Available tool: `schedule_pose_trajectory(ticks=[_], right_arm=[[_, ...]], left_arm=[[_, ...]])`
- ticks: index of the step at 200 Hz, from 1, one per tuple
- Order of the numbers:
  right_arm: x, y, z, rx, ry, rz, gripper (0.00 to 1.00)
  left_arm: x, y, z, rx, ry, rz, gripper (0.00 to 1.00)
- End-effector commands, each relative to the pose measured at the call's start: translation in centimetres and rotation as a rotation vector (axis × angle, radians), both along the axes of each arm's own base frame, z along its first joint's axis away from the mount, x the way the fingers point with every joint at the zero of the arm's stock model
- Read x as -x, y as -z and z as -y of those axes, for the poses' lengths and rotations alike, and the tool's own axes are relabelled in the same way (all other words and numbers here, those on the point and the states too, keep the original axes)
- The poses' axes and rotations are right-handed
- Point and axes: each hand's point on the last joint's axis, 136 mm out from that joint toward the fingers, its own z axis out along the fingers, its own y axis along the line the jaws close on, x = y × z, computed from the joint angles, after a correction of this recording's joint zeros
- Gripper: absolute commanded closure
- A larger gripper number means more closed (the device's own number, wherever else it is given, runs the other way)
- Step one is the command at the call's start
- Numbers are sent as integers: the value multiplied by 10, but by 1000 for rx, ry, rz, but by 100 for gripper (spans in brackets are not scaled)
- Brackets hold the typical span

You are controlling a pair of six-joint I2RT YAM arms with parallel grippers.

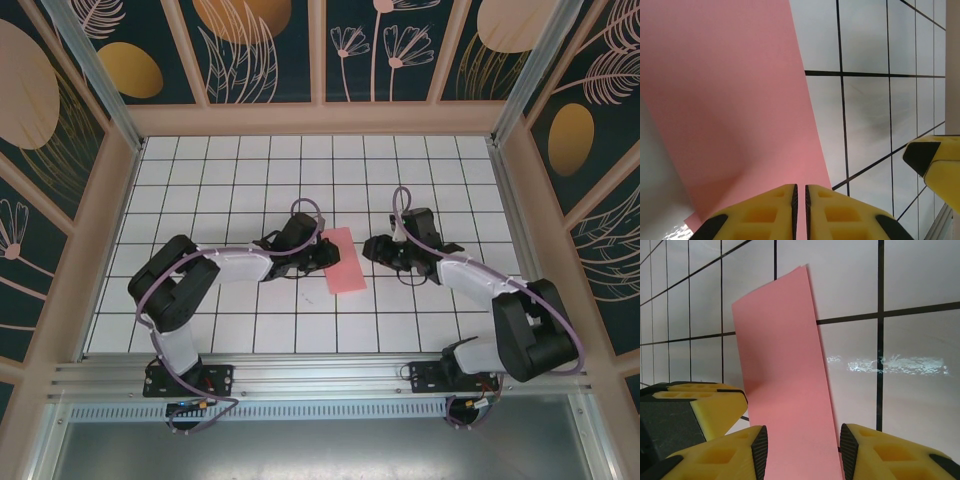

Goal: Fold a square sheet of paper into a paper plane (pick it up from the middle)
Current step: Third fold the triangle at the center of the table.

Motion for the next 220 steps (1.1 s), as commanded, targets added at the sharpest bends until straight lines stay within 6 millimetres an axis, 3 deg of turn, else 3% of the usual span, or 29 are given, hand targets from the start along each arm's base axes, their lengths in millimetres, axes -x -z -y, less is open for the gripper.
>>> schedule_pose_trajectory(ticks=[1,29,67,96,161,220], right_arm=[[4,7,-7,-29,-23,-40,55],[6,12,-15,-46,-67,-69,55],[6,25,-27,-44,-121,-114,54],[4,33,-36,-40,-151,-149,54],[11,46,-35,-23,-142,-203,52],[18,32,-48,-128,-181,-196,62]], left_arm=[[3,13,4,-14,33,-11,86],[7,31,-9,-72,15,-25,88],[11,21,-12,-47,22,4,86],[14,26,-18,-69,17,4,85],[14,30,-16,-66,30,4,86],[17,28,-17,-71,62,26,85]])
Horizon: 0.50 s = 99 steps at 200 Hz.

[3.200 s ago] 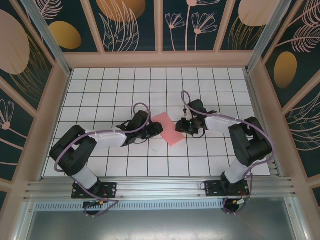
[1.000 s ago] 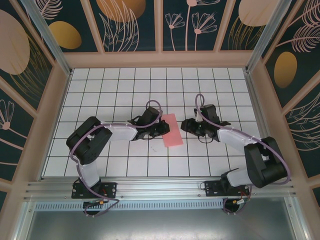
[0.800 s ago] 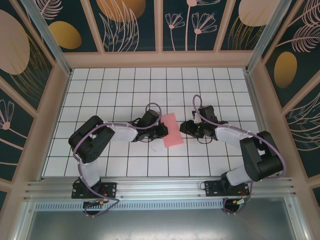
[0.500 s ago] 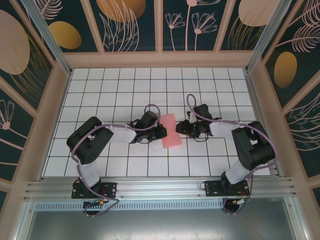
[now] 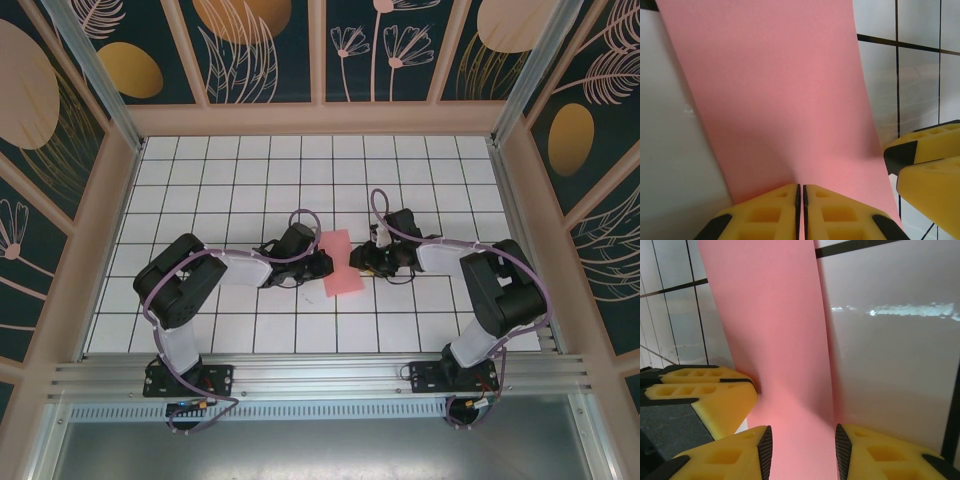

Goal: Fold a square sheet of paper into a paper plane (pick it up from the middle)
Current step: Third fold the triangle at the center of the table.

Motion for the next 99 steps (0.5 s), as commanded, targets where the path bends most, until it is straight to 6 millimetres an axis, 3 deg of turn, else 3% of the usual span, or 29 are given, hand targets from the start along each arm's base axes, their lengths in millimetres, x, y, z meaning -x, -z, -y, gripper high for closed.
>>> schedule_pose_trajectory(ticks=[1,99], right_arm=[[4,-11,-11,-74,-31,6,62],[-14,-6,-15,-68,-63,-3,69]], left_arm=[[3,-4,-1,-10,37,34,85],[3,-5,-2,-87,137,84,85]])
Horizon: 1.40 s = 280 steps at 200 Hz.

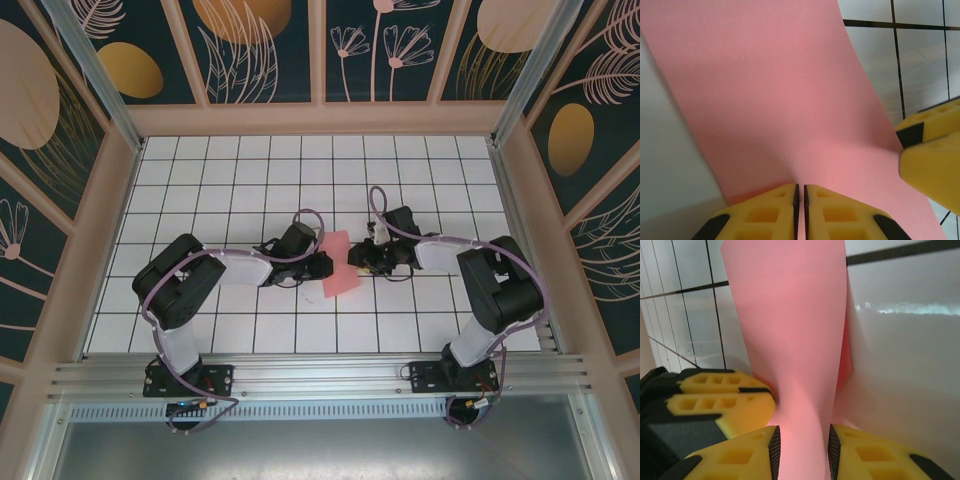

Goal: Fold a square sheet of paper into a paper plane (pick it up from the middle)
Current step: Third fold the triangle at the center of the table.

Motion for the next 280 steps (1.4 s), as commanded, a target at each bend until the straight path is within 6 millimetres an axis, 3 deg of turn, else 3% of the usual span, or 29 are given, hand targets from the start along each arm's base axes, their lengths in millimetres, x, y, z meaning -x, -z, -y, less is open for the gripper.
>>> schedule_pose_trajectory(ticks=[1,46,57,75,101,144,169,193,280], right_arm=[[-7,-2,-6,-26,-45,6,69],[-13,1,-7,-25,-36,-17,89],[-11,-3,-9,-42,-32,-17,100],[-7,-5,-9,-55,-7,-30,100],[-4,-7,-9,-77,54,-60,100],[-2,-7,-10,-90,177,-114,100],[-2,-6,-12,-100,218,-143,100],[-3,-6,-12,-99,241,-154,100],[-6,-7,-17,-89,234,-169,100]], left_arm=[[0,-5,0,-35,53,35,85],[-4,-8,1,-68,79,56,84],[-6,-16,3,-55,79,73,81],[-11,-35,4,-40,71,110,78],[-9,-70,-4,-16,59,217,64],[34,-91,-5,-168,160,414,51],[62,-82,8,-271,249,486,47],[74,-70,10,-366,284,535,44],[73,-26,30,-536,372,585,38]])
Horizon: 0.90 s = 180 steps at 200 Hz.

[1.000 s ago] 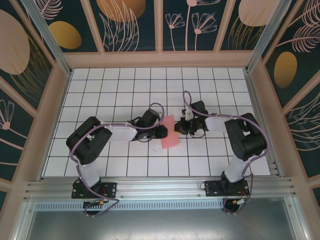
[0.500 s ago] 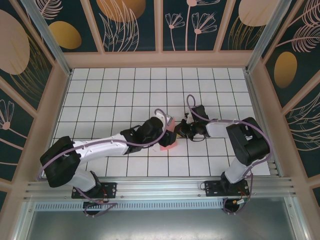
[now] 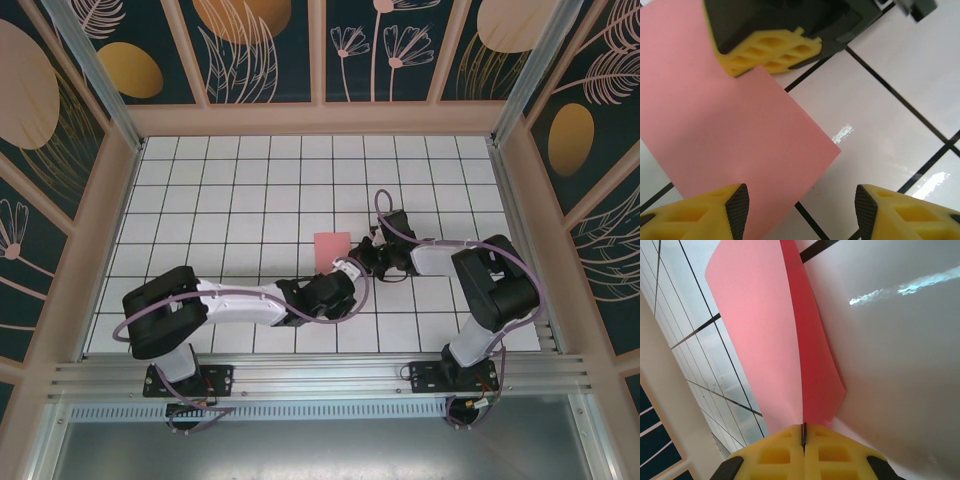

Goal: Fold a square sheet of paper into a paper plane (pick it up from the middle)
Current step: Third fold the triangle at the center of the table.

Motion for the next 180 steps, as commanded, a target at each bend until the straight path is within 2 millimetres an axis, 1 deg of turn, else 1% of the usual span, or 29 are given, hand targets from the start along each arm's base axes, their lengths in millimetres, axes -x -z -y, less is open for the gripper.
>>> schedule_pose_trajectory(ticks=[1,19,37,53,66,84,100,101,103,108,117,133,144,161,172,175,180], right_arm=[[-6,-9,-5,-8,3,17,100],[-7,-9,-4,1,11,17,100],[-6,-7,-3,12,7,15,100],[-6,-6,-2,14,4,14,100],[-6,-5,-2,19,2,12,100],[-7,-4,-3,21,-4,10,100],[-7,-1,-3,29,-12,4,100],[-6,-1,-3,30,-13,4,100],[-7,-1,-3,32,-12,5,100],[-7,-2,-2,34,-11,5,100],[-6,-1,-1,38,-8,7,100],[-7,-1,0,54,-13,10,100],[-7,-1,1,61,-18,13,97],[-7,-5,2,66,-20,27,91],[-8,-8,4,70,-17,38,81],[-8,-10,5,69,-16,45,77],[-9,-12,6,70,-17,51,75]], left_arm=[[-7,0,5,-54,5,55,38],[-13,-4,2,-58,-22,86,40],[-16,-10,3,-41,-39,101,46],[-18,-15,3,-28,-49,113,54],[-18,-18,4,-12,-54,116,63],[-16,-17,6,2,-42,108,74],[-15,-16,6,4,-40,101,80],[-15,-21,7,18,-40,106,81],[-15,-26,8,31,-40,107,82],[-15,-29,8,42,-43,111,84],[-15,-30,7,53,-48,114,90],[-16,-32,7,64,-52,120,95],[-15,-32,5,68,-54,119,100],[-16,-34,2,77,-59,127,100],[-17,-35,1,88,-65,129,100],[-18,-36,1,95,-66,127,100],[-18,-36,0,103,-68,122,100]])
